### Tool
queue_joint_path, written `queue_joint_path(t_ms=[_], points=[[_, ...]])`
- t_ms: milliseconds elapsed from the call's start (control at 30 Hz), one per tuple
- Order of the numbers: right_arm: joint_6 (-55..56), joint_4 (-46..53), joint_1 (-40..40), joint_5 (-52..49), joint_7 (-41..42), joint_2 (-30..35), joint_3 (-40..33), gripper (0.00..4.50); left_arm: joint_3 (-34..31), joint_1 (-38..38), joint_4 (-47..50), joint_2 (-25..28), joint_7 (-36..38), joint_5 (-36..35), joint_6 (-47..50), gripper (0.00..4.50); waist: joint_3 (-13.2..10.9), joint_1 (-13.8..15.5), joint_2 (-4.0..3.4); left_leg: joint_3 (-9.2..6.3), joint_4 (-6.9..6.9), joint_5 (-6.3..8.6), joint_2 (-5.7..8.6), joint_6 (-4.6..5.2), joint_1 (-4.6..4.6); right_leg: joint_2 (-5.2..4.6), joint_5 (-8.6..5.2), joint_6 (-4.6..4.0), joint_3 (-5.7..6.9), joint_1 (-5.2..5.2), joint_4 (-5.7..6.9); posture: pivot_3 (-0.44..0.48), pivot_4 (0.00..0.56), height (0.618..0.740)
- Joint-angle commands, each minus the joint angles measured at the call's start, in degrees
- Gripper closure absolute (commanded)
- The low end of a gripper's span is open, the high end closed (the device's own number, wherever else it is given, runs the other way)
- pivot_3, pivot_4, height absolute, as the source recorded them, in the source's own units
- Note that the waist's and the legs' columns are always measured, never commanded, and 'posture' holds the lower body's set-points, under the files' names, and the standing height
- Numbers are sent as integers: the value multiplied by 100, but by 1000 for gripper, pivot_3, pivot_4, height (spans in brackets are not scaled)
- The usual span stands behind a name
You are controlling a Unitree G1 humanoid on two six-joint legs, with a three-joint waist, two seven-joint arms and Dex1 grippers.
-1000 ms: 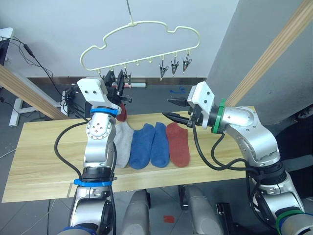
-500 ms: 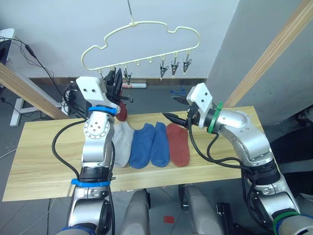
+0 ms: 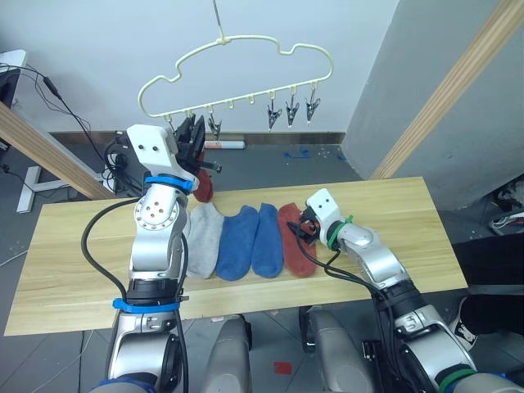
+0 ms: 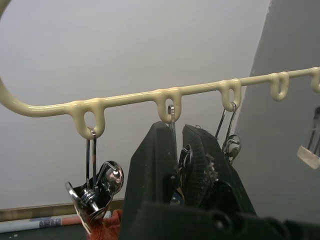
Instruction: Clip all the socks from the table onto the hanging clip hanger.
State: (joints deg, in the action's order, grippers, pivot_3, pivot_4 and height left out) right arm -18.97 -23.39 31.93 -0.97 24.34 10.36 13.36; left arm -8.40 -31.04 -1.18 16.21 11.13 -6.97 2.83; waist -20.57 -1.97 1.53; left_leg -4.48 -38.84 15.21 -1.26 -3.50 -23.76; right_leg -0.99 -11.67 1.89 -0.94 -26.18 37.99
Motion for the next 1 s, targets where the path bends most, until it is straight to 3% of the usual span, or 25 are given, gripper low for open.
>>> queue_joint_path(t_ms=[33, 200, 367, 667, 1000], points=[[202, -490, 182, 79, -15, -40, -112, 951, -91, 17, 248, 89, 78, -96, -8, 4309, 0, 0, 0, 0, 0, 0, 1, 0, 0, 0, 0, 0, -1, 0, 0, -47, 337, 740], [315, -648, 186, 198, 288, 7, 42, 2725, -91, 42, 296, 121, 164, -122, 88, 4309, 0, -3, 0, 0, 0, 0, 0, 0, 2, 1, 1, 2, -1, 2, 1, -47, 337, 740], [733, 284, 138, 582, 828, 326, 531, 4496, -204, 10, 441, 230, 490, -578, 563, 4309, 0, -4, 0, -1, 0, 0, 1, 0, 1, 1, 1, 3, -3, 2, 2, -44, 336, 740], [93, 2058, 779, 287, 2288, 628, 870, 4500, -939, -448, 713, 644, 1001, -2574, 2774, 4309, 0, -56, 0, -5, -2, 0, -9, 0, 1, 14, 1, 4, 0, 0, 3, -46, 334, 740], [143, 1184, 1871, 289, 2258, -210, 841, 4500, -1158, -589, 876, 838, 1011, -3631, 4037, 4309, 0, -86, 0, -10, 0, -1, -15, -2, 0, 18, 3, 1, 3, -1, 3, -42, 322, 740]])
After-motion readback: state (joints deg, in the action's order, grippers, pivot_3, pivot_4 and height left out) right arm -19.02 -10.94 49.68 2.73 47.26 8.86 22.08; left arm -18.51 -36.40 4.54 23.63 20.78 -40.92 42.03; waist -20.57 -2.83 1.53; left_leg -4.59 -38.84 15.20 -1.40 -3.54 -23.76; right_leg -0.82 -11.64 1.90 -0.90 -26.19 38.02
